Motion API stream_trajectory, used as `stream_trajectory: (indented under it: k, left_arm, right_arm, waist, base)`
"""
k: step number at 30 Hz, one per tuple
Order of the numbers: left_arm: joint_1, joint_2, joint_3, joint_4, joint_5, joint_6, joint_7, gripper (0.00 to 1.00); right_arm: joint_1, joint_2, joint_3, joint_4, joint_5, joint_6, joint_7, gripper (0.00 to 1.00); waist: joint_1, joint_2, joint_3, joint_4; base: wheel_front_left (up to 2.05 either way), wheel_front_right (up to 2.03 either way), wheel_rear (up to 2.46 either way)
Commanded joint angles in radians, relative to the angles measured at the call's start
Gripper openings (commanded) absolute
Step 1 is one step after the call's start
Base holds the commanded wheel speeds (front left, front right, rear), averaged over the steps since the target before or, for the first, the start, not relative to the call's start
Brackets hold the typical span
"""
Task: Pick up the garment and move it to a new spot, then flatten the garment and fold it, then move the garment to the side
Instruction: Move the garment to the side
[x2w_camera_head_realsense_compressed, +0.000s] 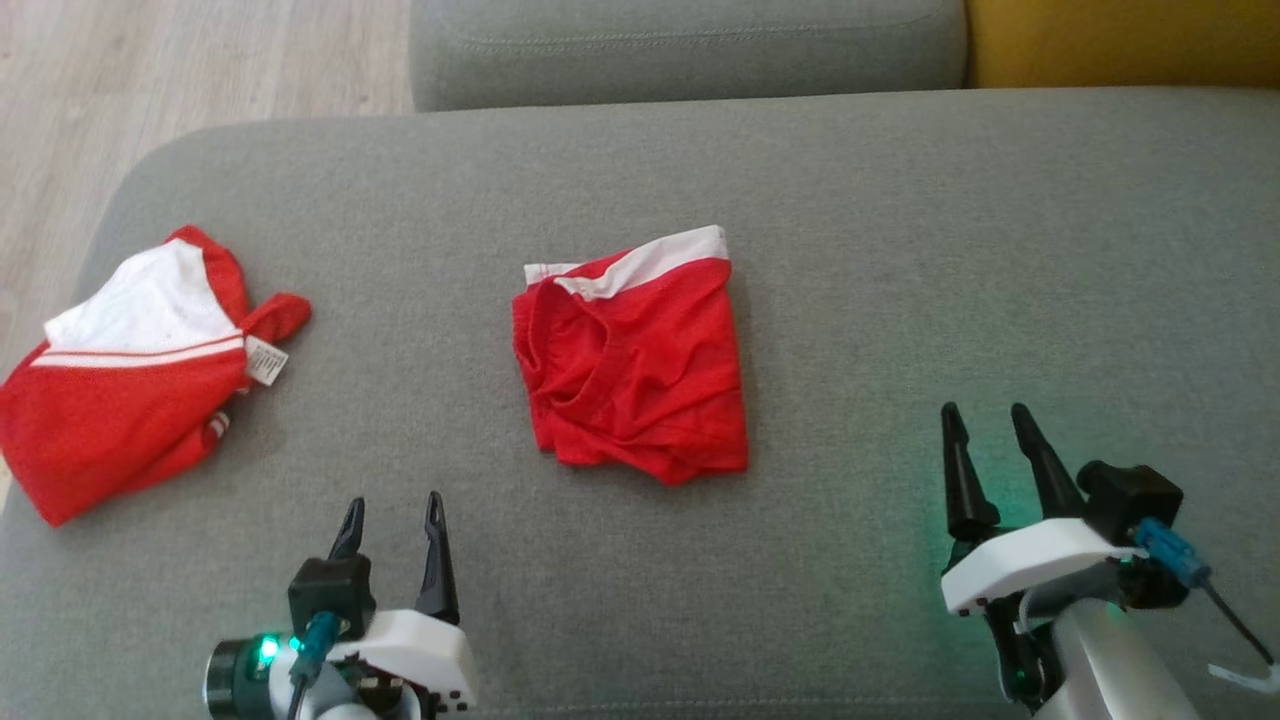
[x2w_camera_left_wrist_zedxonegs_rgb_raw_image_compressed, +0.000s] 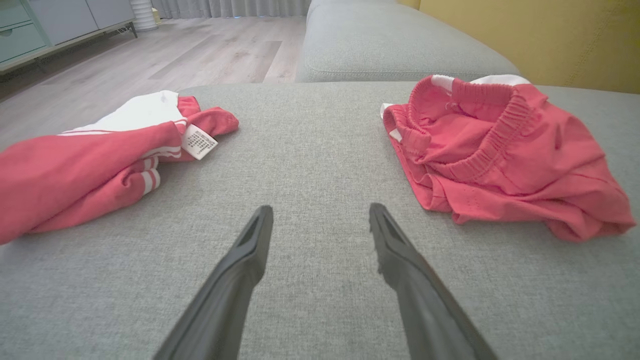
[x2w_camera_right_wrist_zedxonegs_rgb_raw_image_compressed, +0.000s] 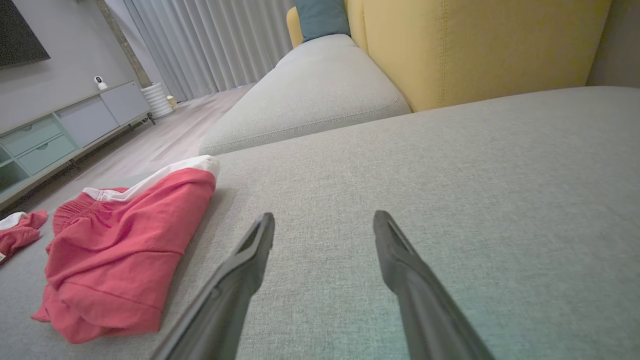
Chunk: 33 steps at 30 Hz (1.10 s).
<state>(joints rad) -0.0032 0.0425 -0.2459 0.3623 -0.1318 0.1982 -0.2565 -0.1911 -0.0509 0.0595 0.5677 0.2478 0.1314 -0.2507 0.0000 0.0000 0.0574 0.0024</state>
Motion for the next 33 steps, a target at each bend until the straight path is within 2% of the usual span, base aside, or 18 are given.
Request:
stream_trajectory:
  k: [1,11,18,25,26,27,28,29,33]
  left_arm:
    - [-0.037,0.008,0.026,-0.033,0.006,0.001,-0.005,1.0]
    - [-0.092,0.008,-0.057,-0.049,-0.012,-0.018,-0.005,1.0]
    - [-0.107,0.008,-0.106,-0.049,-0.023,-0.023,-0.005,1.0]
    - [-0.11,0.008,-0.124,-0.05,-0.025,-0.027,-0.005,1.0]
    - [-0.111,0.008,-0.125,-0.051,-0.025,-0.027,-0.005,1.0]
    - [-0.113,0.008,-0.125,-0.051,-0.025,-0.027,-0.005,1.0]
    - [-0.114,0.008,-0.125,-0.052,-0.024,-0.027,-0.005,1.0]
    - [-0.115,0.008,-0.125,-0.052,-0.023,-0.028,-0.005,1.0]
    - [-0.12,0.008,-0.119,-0.051,-0.017,-0.028,-0.005,1.0]
  right_arm:
    - [-0.029,0.001,0.035,-0.023,0.005,-0.001,-0.011,1.0]
    - [-0.182,0.001,0.159,0.063,0.034,-0.001,-0.011,1.0]
    - [-0.312,0.001,0.189,0.241,0.084,-0.001,-0.011,1.0]
    - [-0.395,0.001,0.22,0.429,0.121,-0.001,-0.011,1.0]
    - [-0.404,0.001,0.231,0.452,0.125,-0.001,-0.011,0.9]
    - [-0.412,0.001,0.242,0.471,0.134,-0.001,-0.01,0.5]
    - [-0.418,0.001,0.25,0.486,0.145,-0.001,-0.01,0.15]
    - [-0.425,0.001,0.257,0.498,0.151,-0.001,-0.01,0.0]
    - [-0.449,0.001,0.246,0.509,0.142,-0.001,-0.011,0.0]
  waist:
    - [0.0,0.0,0.015,0.011]
    - [0.0,0.0,0.095,0.129]
    - [0.0,0.0,0.123,0.223]
    - [0.0,0.0,0.14,0.273]
    - [0.0,0.0,0.142,0.276]
    - [0.0,0.0,0.143,0.278]
    - [0.0,0.0,0.144,0.28]
    - [0.0,0.0,0.145,0.28]
    - [0.0,0.0,0.14,0.258]
  base:
    - [0.0,0.0,0.0]
    - [0.0,0.0,0.0]
    - [0.0,0.0,0.0]
    - [0.0,0.0,0.0]
    - [0.0,0.0,0.0]
    - [0.0,0.0,0.0]
    - [0.0,0.0,0.0]
    - [0.0,0.0,0.0]
    - [0.0,0.0,0.0]
